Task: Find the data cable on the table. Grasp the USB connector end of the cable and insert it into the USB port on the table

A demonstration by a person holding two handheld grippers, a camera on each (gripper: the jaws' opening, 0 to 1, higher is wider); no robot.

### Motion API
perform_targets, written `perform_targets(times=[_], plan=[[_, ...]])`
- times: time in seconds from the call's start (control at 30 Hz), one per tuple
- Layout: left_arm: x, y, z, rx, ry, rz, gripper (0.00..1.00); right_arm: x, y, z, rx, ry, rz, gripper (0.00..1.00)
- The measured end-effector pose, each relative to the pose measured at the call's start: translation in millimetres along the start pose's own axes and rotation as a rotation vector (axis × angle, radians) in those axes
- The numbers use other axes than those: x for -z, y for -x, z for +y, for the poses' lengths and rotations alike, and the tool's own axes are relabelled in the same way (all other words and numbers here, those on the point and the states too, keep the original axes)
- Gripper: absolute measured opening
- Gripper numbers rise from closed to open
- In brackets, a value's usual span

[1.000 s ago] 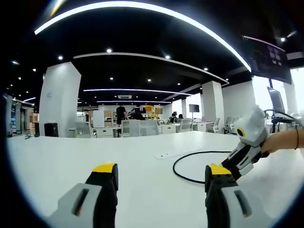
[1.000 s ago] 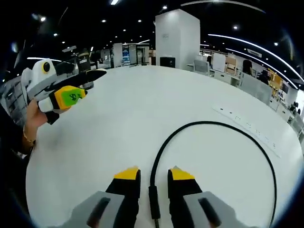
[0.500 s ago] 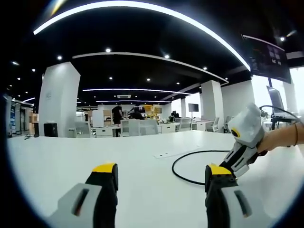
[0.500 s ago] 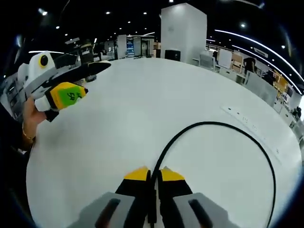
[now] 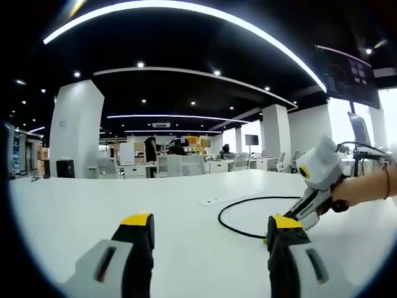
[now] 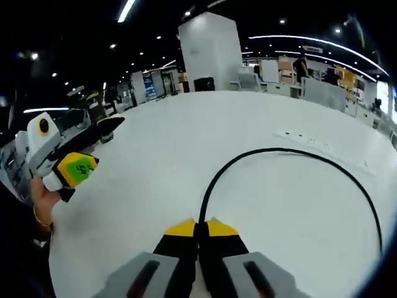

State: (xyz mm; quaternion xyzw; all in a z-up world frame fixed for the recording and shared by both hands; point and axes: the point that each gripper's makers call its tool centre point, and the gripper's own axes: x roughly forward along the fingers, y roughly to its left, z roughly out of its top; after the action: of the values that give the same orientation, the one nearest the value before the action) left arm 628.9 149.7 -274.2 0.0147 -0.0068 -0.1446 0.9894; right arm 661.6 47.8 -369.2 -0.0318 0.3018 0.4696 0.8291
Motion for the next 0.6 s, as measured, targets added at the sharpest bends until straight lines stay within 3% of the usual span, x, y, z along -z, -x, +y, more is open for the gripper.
perform_targets(times=[0.13,0.3,0.4,0.6], plan=[[3.3,-2,-5.4,0.013,-0.018,0.012,0.74,-12.1,3,-2,-0.012,-0.072,-0.094,0.05],[9.8,-6,-18.6,0.049,-0.060,0.031,0.72,-42.5,17,1,-0.047,-0.160,-0.242,0.05],[4.3,-7,-28.2,0.065,-0.125,0.000,0.69,-64.5,30,0,-0.070,-0.248,-0.347,0.05],[1.8,-10,-48.5,0.099,-0.211,-0.034,0.64,-96.6,57,-3,-0.072,-0.322,-0.511,0.05]])
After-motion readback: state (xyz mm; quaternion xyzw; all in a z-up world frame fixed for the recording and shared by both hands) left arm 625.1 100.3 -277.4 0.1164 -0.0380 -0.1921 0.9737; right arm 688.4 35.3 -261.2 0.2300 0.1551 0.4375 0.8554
